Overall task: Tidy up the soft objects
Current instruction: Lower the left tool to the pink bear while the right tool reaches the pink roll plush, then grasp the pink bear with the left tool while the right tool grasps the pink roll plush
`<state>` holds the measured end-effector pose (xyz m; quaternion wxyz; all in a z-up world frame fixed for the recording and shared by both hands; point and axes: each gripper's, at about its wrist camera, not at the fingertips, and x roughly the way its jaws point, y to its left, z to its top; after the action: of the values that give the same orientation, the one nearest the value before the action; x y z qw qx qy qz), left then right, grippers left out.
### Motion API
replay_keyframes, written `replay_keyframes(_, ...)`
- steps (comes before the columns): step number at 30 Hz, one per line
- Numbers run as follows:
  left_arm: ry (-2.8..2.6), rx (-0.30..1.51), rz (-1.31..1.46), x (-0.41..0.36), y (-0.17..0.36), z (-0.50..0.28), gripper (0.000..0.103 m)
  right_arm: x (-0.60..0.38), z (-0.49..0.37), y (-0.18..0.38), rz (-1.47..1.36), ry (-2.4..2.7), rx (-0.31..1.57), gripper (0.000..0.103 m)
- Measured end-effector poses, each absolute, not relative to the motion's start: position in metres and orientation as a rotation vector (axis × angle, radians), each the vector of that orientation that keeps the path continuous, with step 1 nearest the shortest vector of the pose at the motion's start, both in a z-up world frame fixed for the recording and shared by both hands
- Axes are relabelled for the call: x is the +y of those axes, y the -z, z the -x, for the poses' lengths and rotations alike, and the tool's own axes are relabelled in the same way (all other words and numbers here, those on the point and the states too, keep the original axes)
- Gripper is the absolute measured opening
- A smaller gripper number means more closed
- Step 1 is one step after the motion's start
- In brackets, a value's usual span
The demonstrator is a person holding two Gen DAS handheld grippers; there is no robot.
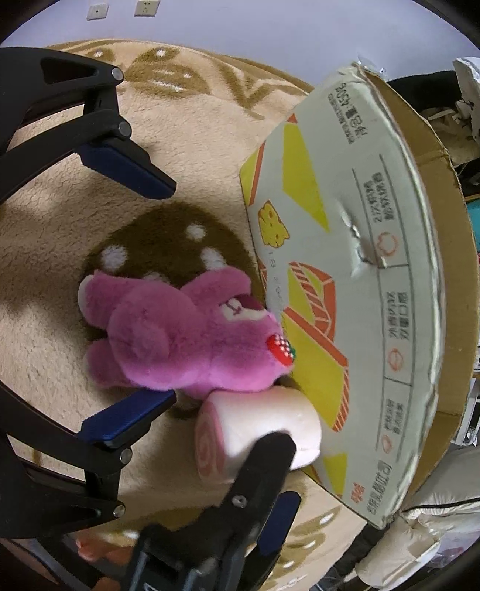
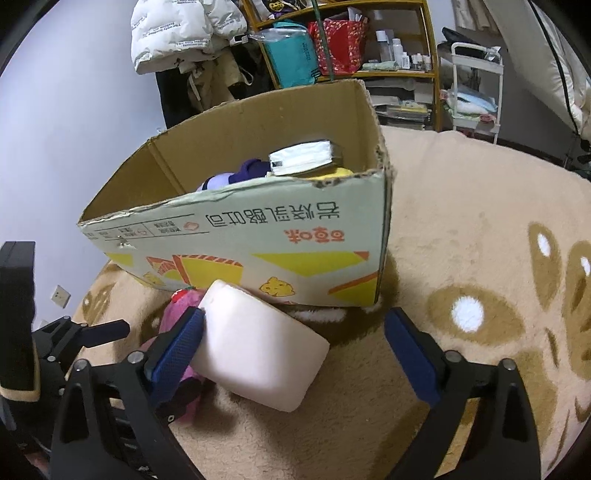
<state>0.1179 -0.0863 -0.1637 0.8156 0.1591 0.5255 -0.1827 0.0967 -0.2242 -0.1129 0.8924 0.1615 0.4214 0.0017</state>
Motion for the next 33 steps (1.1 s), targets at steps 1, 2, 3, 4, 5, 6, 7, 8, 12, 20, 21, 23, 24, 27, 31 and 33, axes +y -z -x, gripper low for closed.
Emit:
replay_keyframes(1, 0.390, 1.126, -0.338, -0.085, 0.165, -0.119, 0.100, -0.225, -0.097, 0.114, -0.341, -0.004, 0.879, 0.098)
replay_keyframes(2, 0.389, 1.132, -0.337, -0.085, 0.166, -0.120, 0.100, -0.226, -0.097, 0.116, -0.350, -0.004, 0.889, 0.098)
replay_keyframes(3, 0.387, 1.138, -0.338, -0.086, 0.168, -0.120, 0.100, -0.227, -0.097, 0.118, -0.360, -0.008, 0.896, 0.096)
replay_keyframes(4, 0.387, 1.140, -0.339, -0.085, 0.169, -0.120, 0.100, -0.228, -0.097, 0.120, -0.377, -0.014, 0.904, 0.095)
replay_keyframes(5, 0.385, 1.142, -0.342, -0.086, 0.170, -0.120, 0.100, -0.229, -0.098, 0.122, -0.391, -0.018, 0.911, 0.095)
replay_keyframes(6, 0.384, 1.146, -0.347, -0.086, 0.172, -0.122, 0.100, -0.230, -0.098, 0.124, -0.409, -0.021, 0.920, 0.094)
replay_keyframes(7, 0.383, 1.151, -0.350, -0.085, 0.175, -0.124, 0.100, -0.231, -0.098, 0.125, -0.420, -0.022, 0.922, 0.094)
replay_keyframes(8, 0.382, 1.158, -0.352, -0.083, 0.178, -0.127, 0.100, -0.232, -0.098, 0.125, -0.428, -0.025, 0.923, 0.092)
replay_keyframes(12, 0.378, 1.156, -0.363, -0.082, 0.182, -0.130, 0.100, -0.231, -0.097, 0.127, -0.428, -0.026, 0.927, 0.092)
replay_keyframes(20, 0.390, 1.150, -0.339, -0.084, 0.180, -0.127, 0.093, -0.234, -0.097, 0.129, -0.437, -0.023, 0.934, 0.092)
replay_keyframes(21, 0.389, 1.147, -0.333, -0.083, 0.180, -0.128, 0.093, -0.233, -0.097, 0.129, -0.433, -0.022, 0.935, 0.092)
replay_keyframes(23, 0.390, 1.144, -0.330, -0.082, 0.180, -0.129, 0.093, -0.234, -0.097, 0.130, -0.431, -0.022, 0.937, 0.092)
replay_keyframes(24, 0.390, 1.140, -0.331, -0.082, 0.180, -0.129, 0.092, -0.234, -0.096, 0.131, -0.432, -0.022, 0.939, 0.092)
replay_keyframes(27, 0.401, 1.124, -0.340, -0.082, 0.178, -0.128, 0.087, -0.233, -0.095, 0.132, -0.436, -0.023, 0.941, 0.092)
replay_keyframes(31, 0.418, 1.085, -0.362, -0.088, 0.176, -0.125, 0.079, -0.234, -0.095, 0.133, -0.433, -0.019, 0.943, 0.092)
replay_keyframes(33, 0.434, 1.082, -0.359, -0.091, 0.175, -0.124, 0.074, -0.234, -0.095, 0.133, -0.434, -0.017, 0.945, 0.092)
